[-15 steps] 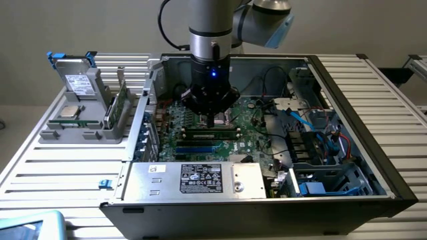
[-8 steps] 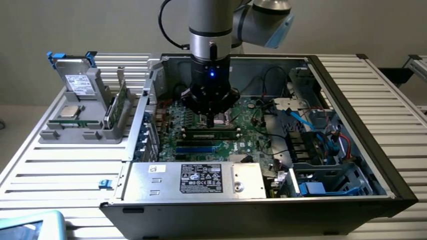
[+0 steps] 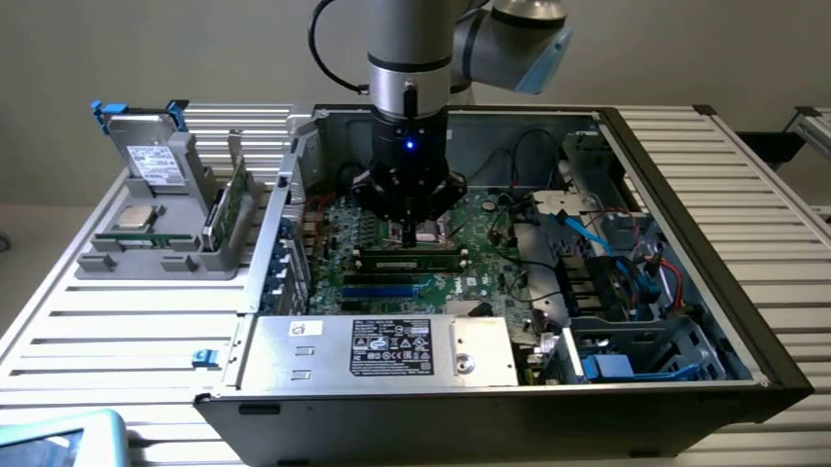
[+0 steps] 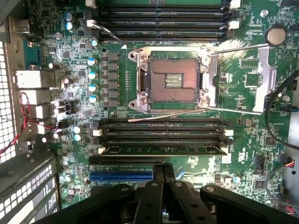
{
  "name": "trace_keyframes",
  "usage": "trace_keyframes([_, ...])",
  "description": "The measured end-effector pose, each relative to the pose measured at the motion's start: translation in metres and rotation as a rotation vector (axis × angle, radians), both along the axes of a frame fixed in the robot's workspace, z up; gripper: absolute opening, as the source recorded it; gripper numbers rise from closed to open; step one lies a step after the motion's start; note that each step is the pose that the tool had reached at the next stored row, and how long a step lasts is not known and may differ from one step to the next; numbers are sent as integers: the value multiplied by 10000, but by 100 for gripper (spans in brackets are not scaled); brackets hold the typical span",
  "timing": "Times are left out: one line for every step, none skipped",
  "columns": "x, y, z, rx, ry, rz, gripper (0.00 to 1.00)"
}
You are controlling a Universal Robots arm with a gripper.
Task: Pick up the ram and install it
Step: 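Press down the ram until it locks into place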
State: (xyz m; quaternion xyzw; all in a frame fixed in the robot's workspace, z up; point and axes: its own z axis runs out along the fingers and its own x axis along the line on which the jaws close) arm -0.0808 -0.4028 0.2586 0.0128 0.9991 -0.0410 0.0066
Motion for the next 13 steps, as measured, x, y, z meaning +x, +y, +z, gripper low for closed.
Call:
trace_keyframes([0, 0, 0, 44, -12, -64, 11])
trace_keyframes([0, 0, 0, 92, -23, -123, 11])
trace_keyframes([0, 0, 0, 130, -29, -170, 11])
trace_keyframes([0, 0, 0, 159, -34, -205, 11])
trace_keyframes([0, -1, 0, 197, -38, -239, 11])
trace_keyframes([0, -1, 0, 223, -42, -269, 11])
trace_keyframes([0, 0, 0, 233, -49, -288, 11])
trace_keyframes([0, -1, 0, 233, -48, -289, 11])
trace_keyframes([0, -1, -1, 234, -49, -289, 11])
trace_keyframes([0, -1, 0, 234, -49, -289, 11])
trace_keyframes([0, -1, 0, 234, -49, -289, 11])
trace_keyframes([0, -1, 0, 234, -49, -289, 11])
trace_keyframes([0, -1, 0, 234, -49, -289, 11])
